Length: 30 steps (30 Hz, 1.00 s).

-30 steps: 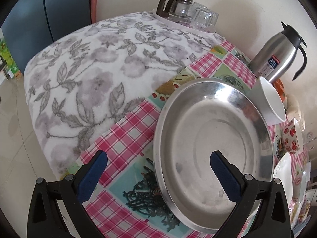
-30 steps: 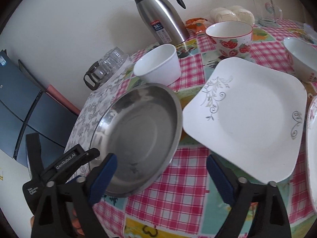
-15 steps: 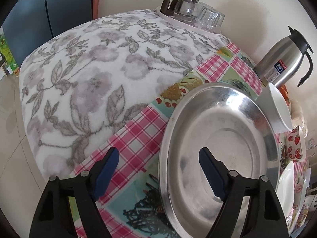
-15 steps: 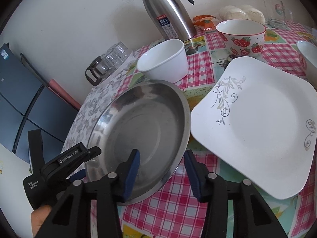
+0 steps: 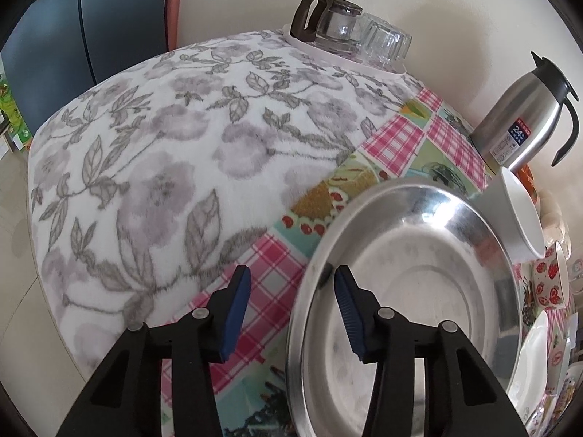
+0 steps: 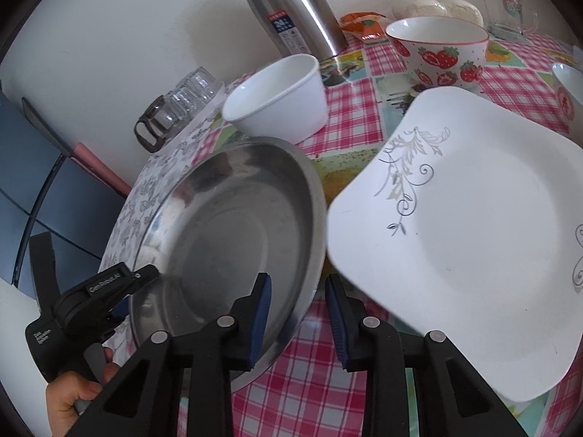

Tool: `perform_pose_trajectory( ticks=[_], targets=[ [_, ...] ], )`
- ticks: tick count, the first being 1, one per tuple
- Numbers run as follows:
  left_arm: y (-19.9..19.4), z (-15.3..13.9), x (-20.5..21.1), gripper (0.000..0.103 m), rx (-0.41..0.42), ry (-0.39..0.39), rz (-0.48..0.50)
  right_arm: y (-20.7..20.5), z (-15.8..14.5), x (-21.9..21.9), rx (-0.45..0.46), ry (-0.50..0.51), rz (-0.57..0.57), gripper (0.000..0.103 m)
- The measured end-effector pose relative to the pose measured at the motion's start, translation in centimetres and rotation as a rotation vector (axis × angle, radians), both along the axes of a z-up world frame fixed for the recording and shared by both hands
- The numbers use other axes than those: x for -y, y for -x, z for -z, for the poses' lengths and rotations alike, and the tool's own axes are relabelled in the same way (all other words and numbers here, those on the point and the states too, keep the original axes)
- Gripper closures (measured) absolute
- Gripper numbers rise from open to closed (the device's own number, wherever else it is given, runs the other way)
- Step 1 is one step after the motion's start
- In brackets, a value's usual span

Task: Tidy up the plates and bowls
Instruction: 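Lift the steel basin by its rim with both tools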

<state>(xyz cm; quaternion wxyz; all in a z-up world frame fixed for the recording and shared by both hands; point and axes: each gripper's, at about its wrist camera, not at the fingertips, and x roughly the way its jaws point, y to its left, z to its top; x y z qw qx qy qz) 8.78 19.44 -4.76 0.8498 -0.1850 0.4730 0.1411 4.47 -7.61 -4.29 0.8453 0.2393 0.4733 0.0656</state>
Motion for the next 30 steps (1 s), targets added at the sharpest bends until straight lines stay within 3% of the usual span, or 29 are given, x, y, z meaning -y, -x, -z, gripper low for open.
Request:
perform_pose_trajectory(
  ticks=[1, 13, 17, 30],
  targets=[
    [-0.3, 0.0, 0.0, 0.054, 0.005, -0.002, 0.002, -0.2, 0.1, 0.1, -0.003, 0.001, 0.002, 0.078],
    [-1.3, 0.2, 0.5, 0.055, 0.031, -0.047, 0.036, -1.6, 0.8, -0.5, 0.004, 0.021, -0.003, 0.086],
    [-1.3, 0.1, 0.8, 0.072, 0.036, -0.020, 0.063, -1.8, 0.8, -0.7, 0.002, 0.024, -0.006, 0.086],
    [-0.1, -0.2, 0.3, 0.075, 0.003, 0.020, 0.059, -1.1, -1.3, -1.4, 0.034, 0.097, -0.066, 0.087]
  ],
)
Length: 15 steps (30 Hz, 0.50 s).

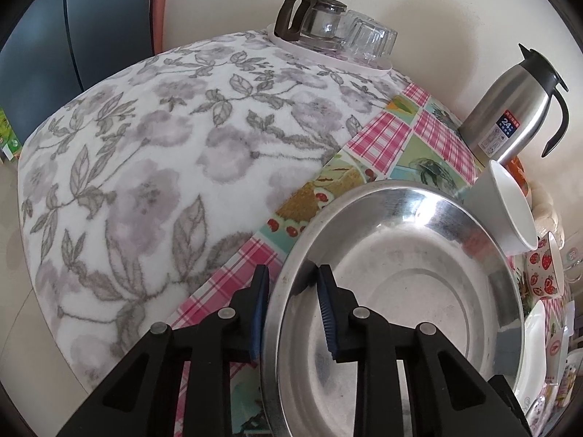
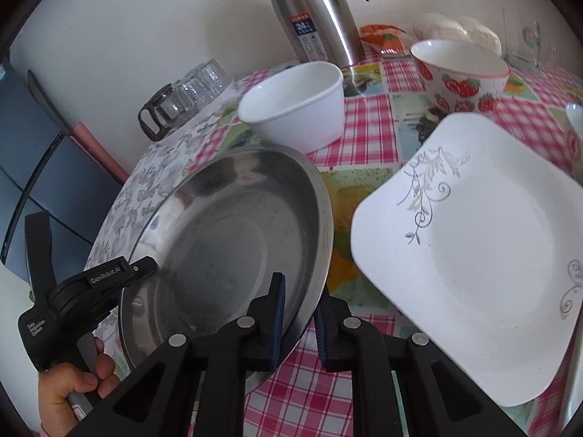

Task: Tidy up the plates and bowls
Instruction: 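Lift the steel basin by its rim with both tools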

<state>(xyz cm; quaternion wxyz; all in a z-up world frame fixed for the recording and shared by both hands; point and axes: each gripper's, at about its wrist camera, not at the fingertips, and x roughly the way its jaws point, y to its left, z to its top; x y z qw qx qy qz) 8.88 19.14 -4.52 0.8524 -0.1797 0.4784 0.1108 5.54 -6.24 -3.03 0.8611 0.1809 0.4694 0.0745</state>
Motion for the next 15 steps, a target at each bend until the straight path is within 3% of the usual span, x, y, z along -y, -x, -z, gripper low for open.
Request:
perform_pose_trajectory(
  ticks=[15],
  targets=[
    [2.1, -2.6, -0.6, 0.077, 0.036, 0.026, -0.043, 1.7, -2.2, 0.0, 0.057, 0.028, -0.045, 0.087]
  ],
)
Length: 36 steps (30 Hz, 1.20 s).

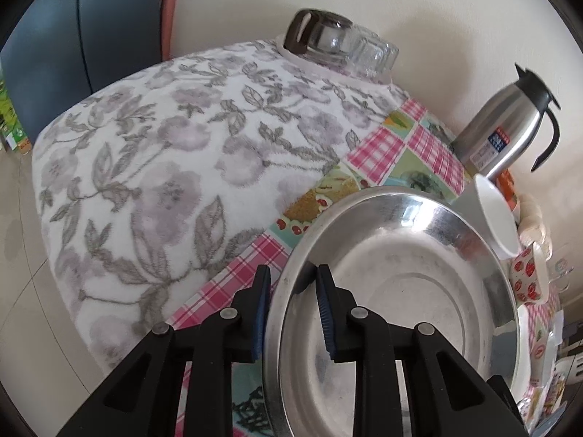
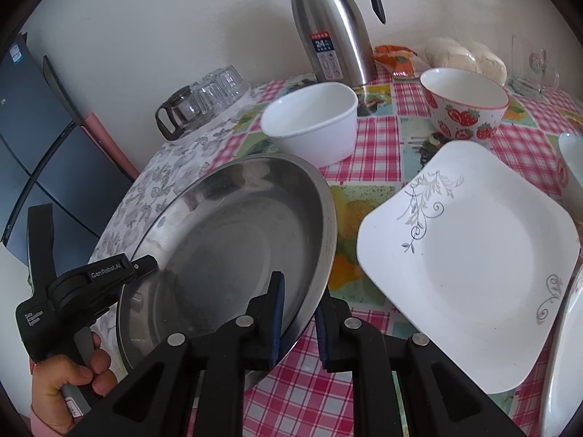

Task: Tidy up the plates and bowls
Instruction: 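Lift the steel basin by its rim with both tools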

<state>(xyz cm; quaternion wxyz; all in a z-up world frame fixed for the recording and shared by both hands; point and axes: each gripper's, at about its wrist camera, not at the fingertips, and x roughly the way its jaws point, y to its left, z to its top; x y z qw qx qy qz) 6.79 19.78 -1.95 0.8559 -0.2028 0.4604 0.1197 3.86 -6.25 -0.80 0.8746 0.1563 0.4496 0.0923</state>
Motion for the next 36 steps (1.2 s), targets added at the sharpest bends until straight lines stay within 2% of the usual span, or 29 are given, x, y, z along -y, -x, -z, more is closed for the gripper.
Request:
perform_pose_trajectory(
  ticks=[9, 17, 25, 36],
  targets=[
    [1.8, -3.7, 0.5, 0.077, 0.101, -0.003, -0.035, 1.3, -3.1, 0.3, 0.084, -0.011, -0.016, 0.087],
    [2.4, -6.2, 3.0, 0.076, 0.181, -0.012, -0.001, 2.2, -6.2, 2.2, 0.171, 0.015, -0.008, 0.086],
    [2.8, -7.3, 5.6, 0.077, 0.205, -0.003, 0.029, 3.3, -7.6, 4.8, 0.207, 0.042, 0.008, 0.086],
    [2.8, -7.1, 10.1, 0.077, 0.199, 0.033, 0.096, 4.4, -7.7, 9.3, 0.191, 0.033, 0.065, 0.086]
  ],
)
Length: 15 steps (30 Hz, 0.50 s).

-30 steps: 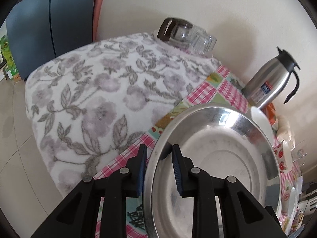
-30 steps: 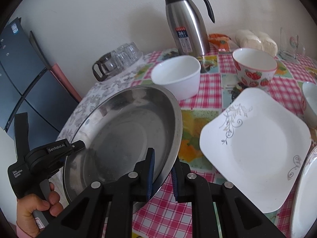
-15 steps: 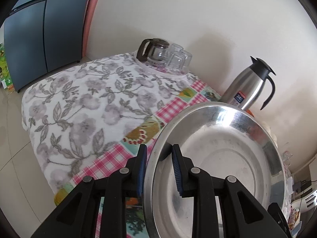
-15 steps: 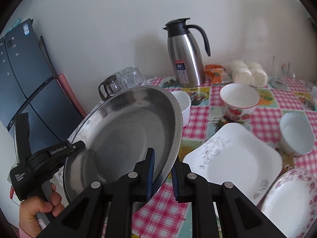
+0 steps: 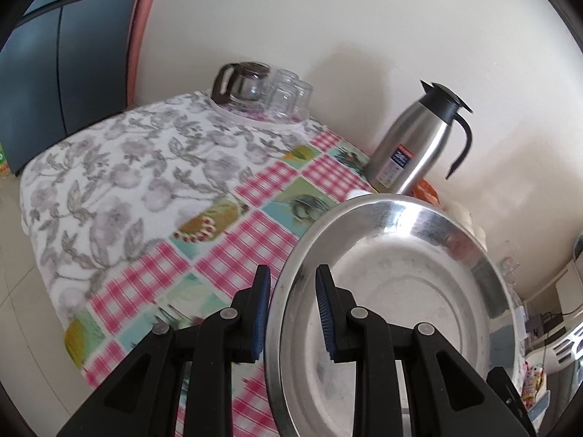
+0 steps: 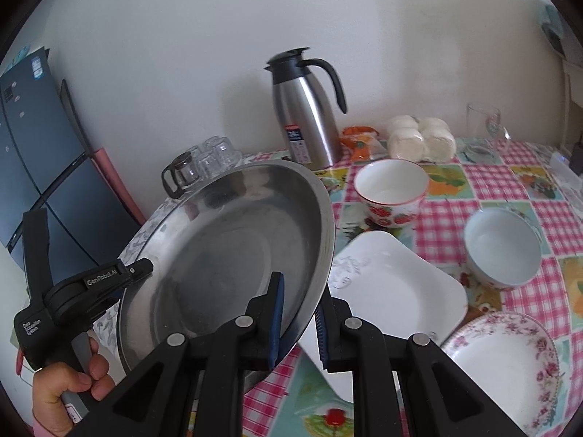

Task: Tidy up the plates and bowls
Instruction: 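Lift the steel basin by its rim with both tools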

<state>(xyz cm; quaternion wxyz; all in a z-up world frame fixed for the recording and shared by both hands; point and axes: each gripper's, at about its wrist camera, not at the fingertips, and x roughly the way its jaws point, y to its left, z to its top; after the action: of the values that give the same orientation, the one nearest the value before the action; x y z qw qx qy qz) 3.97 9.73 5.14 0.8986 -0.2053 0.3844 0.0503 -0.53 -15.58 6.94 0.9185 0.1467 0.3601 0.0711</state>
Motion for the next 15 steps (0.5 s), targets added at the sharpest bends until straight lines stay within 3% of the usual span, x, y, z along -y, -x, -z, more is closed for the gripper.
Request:
perform_pose_trajectory(
  ticks=[15],
  targets=[
    [-0.1, 0.3, 8.5, 0.077, -0.022, 0.019, 0.143, 1.8, 0.6, 8.3, -0.017, -0.020, 0.123, 0.086]
  ],
)
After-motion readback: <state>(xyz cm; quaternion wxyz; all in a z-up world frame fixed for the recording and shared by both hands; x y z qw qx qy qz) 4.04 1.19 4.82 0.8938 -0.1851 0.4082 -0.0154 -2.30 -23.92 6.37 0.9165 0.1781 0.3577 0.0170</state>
